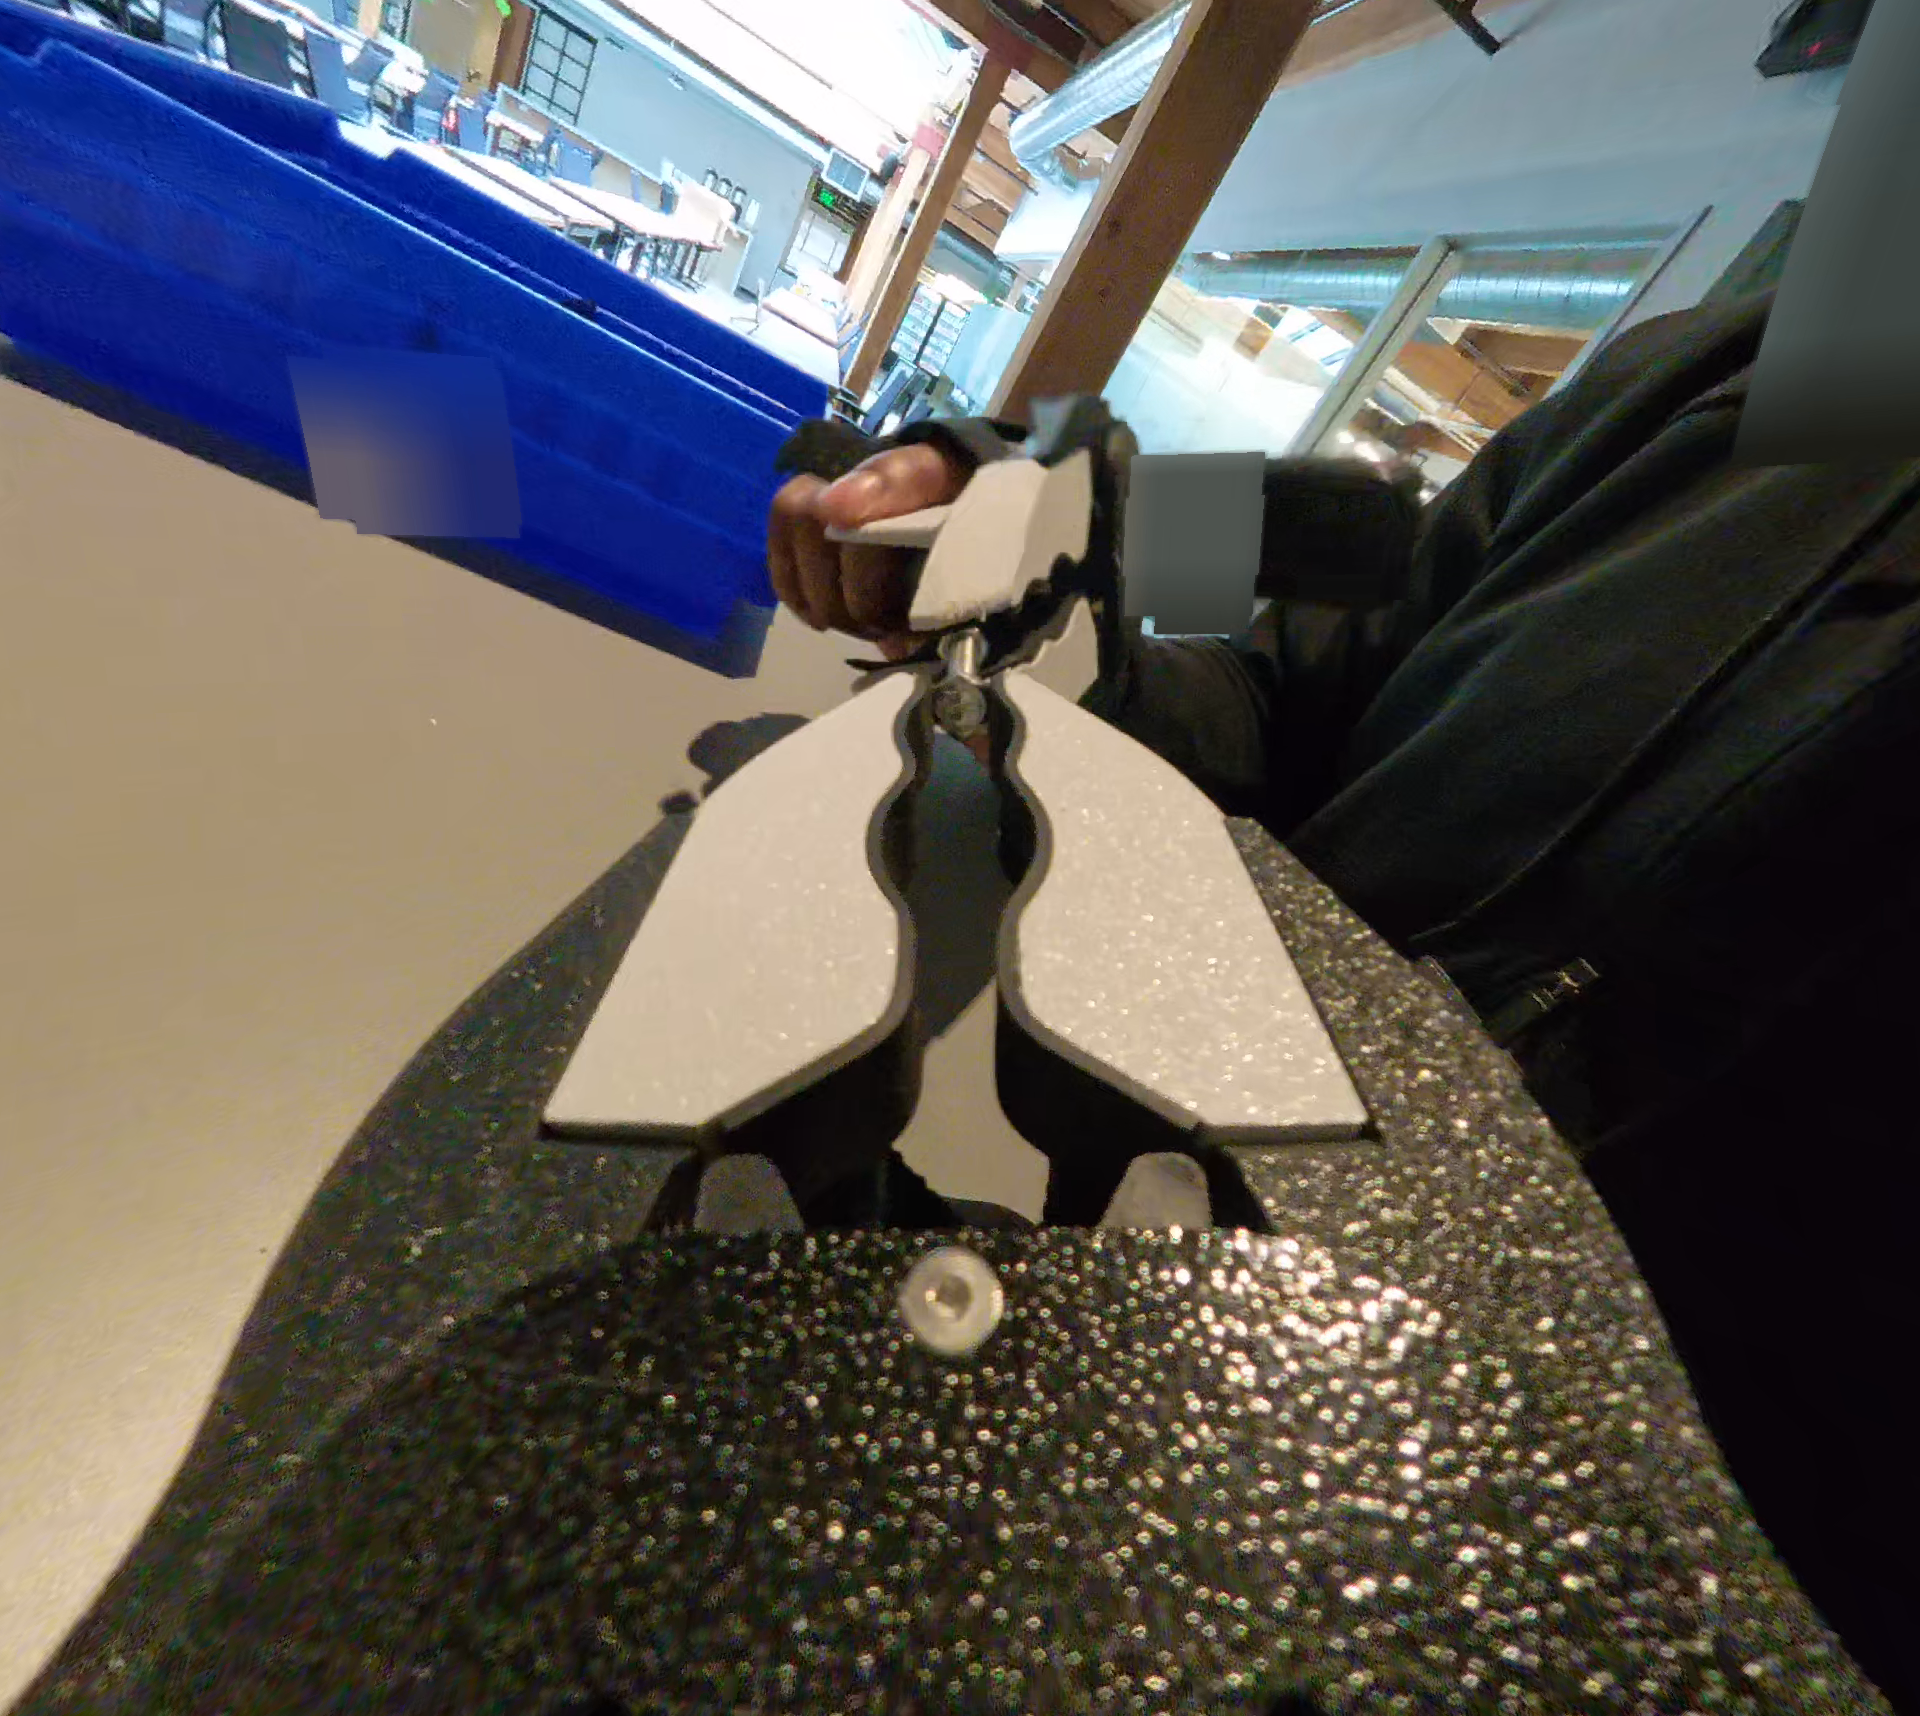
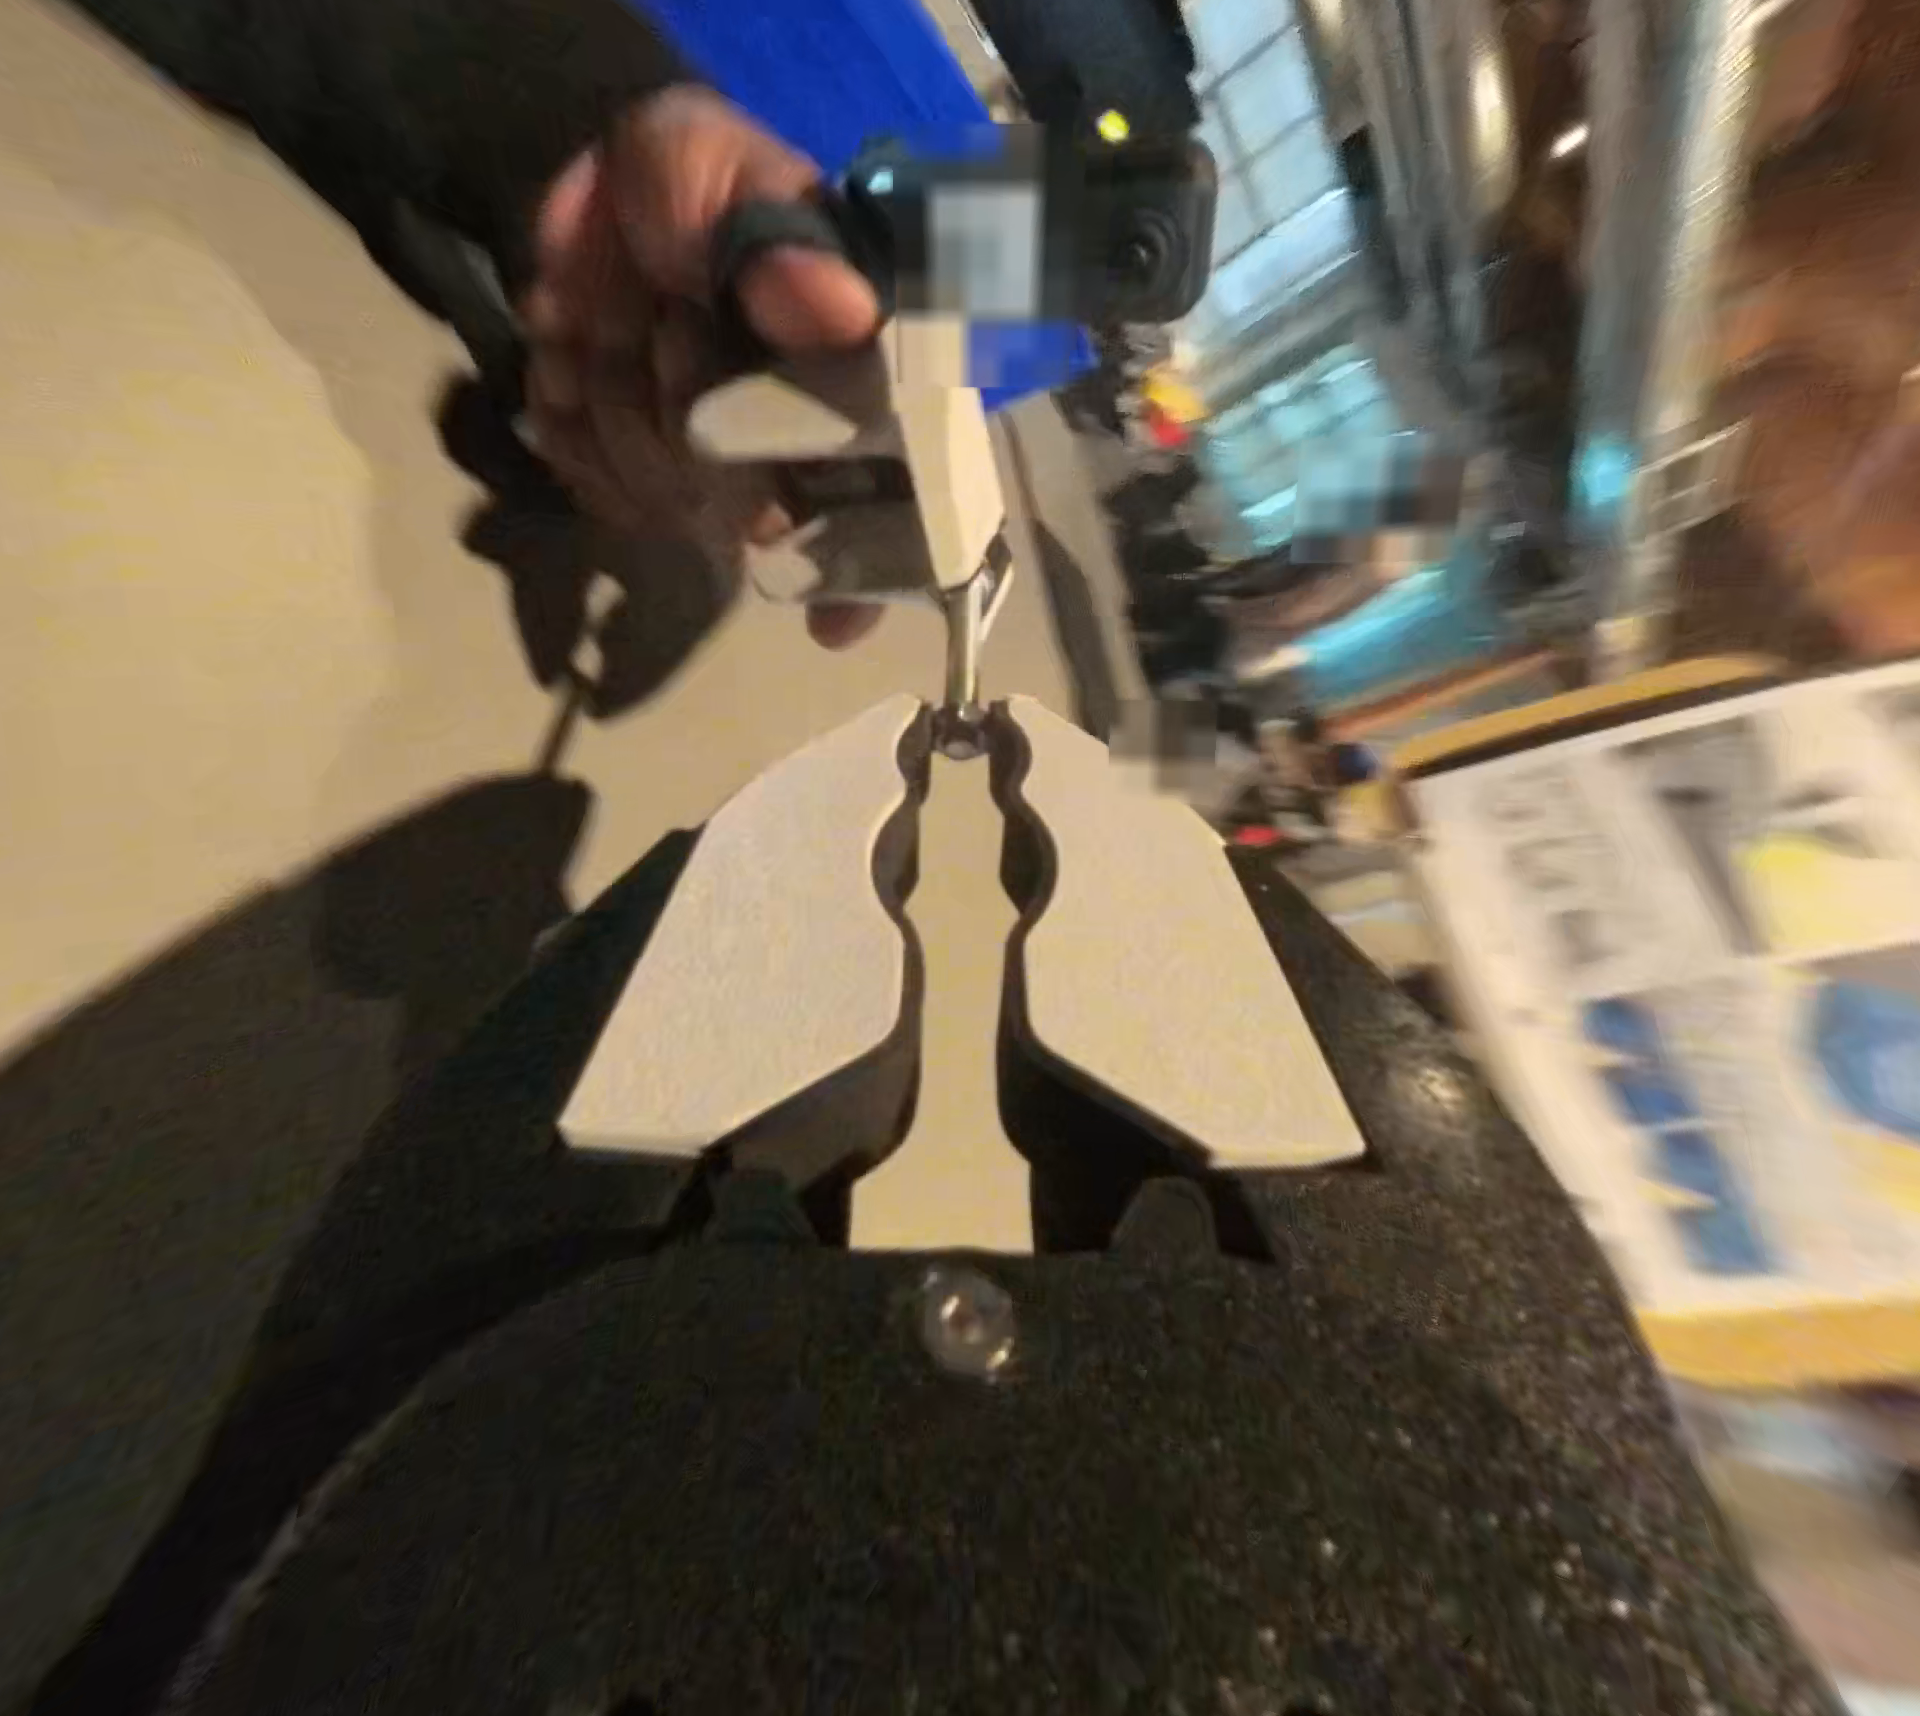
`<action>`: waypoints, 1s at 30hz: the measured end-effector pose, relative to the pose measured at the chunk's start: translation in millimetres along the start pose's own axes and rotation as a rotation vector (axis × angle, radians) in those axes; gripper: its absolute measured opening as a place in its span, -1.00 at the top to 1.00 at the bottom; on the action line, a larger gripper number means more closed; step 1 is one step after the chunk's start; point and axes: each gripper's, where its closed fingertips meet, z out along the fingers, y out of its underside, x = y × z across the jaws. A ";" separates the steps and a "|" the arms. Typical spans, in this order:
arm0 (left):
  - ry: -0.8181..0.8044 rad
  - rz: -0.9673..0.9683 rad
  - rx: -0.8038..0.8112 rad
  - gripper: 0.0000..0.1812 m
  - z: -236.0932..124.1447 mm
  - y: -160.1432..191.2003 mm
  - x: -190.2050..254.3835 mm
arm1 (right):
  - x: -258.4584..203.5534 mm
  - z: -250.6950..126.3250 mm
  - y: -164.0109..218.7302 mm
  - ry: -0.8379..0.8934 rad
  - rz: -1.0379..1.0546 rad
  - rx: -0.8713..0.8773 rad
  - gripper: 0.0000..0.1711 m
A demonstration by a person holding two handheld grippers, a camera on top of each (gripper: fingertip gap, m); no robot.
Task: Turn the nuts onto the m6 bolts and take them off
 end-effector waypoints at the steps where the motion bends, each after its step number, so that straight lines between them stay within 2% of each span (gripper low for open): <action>1: -0.001 0.008 0.006 0.89 -0.4 -1.0 0.2 | 0.7 0.4 0.2 0.034 -0.053 -0.018 0.88; 3: 0.012 0.041 0.029 0.89 -2.2 -4.8 3.6 | 2.0 0.0 -7.6 0.033 0.057 0.036 0.88; 6: -0.012 0.104 0.058 0.89 -5.6 -11.2 2.9 | 6.2 -0.3 -15.6 -0.079 0.436 0.143 0.55; 8: -0.026 0.136 0.079 0.89 -7.8 -15.4 2.5 | 7.4 0.4 -16.6 -0.180 0.672 0.186 0.43; 11: -0.041 0.188 0.085 0.90 -8.5 -17.2 3.1 | 14.6 0.4 -17.4 -0.255 0.944 0.260 0.51; 14: -0.044 0.220 0.079 0.90 -7.2 -17.1 5.1 | 15.5 2.1 -15.6 -0.312 1.099 0.282 0.65; 17: -0.039 0.209 0.068 0.89 -5.9 -14.9 4.9 | 8.0 2.1 -15.0 -0.345 1.047 0.250 0.87; 19: -0.031 0.175 0.055 0.89 -5.2 -12.6 4.3 | 4.3 1.8 -12.5 -0.317 0.915 0.200 0.87; 24: 0.013 0.028 0.013 0.89 0.1 -2.2 2.7 | 2.1 -3.7 -4.8 -0.040 0.135 0.048 0.87; 25: 0.014 0.035 0.017 0.89 0.1 -2.7 3.2 | 3.0 -3.8 -4.8 0.000 0.063 0.035 0.87; 27: 0.019 0.063 0.038 0.89 -1.4 -6.2 5.4 | 5.4 -4.0 -9.2 0.010 0.140 0.069 0.85; 30: -0.003 0.112 0.059 0.89 -4.3 -11.1 4.7 | 9.0 -1.6 -9.7 -0.098 0.491 0.135 0.49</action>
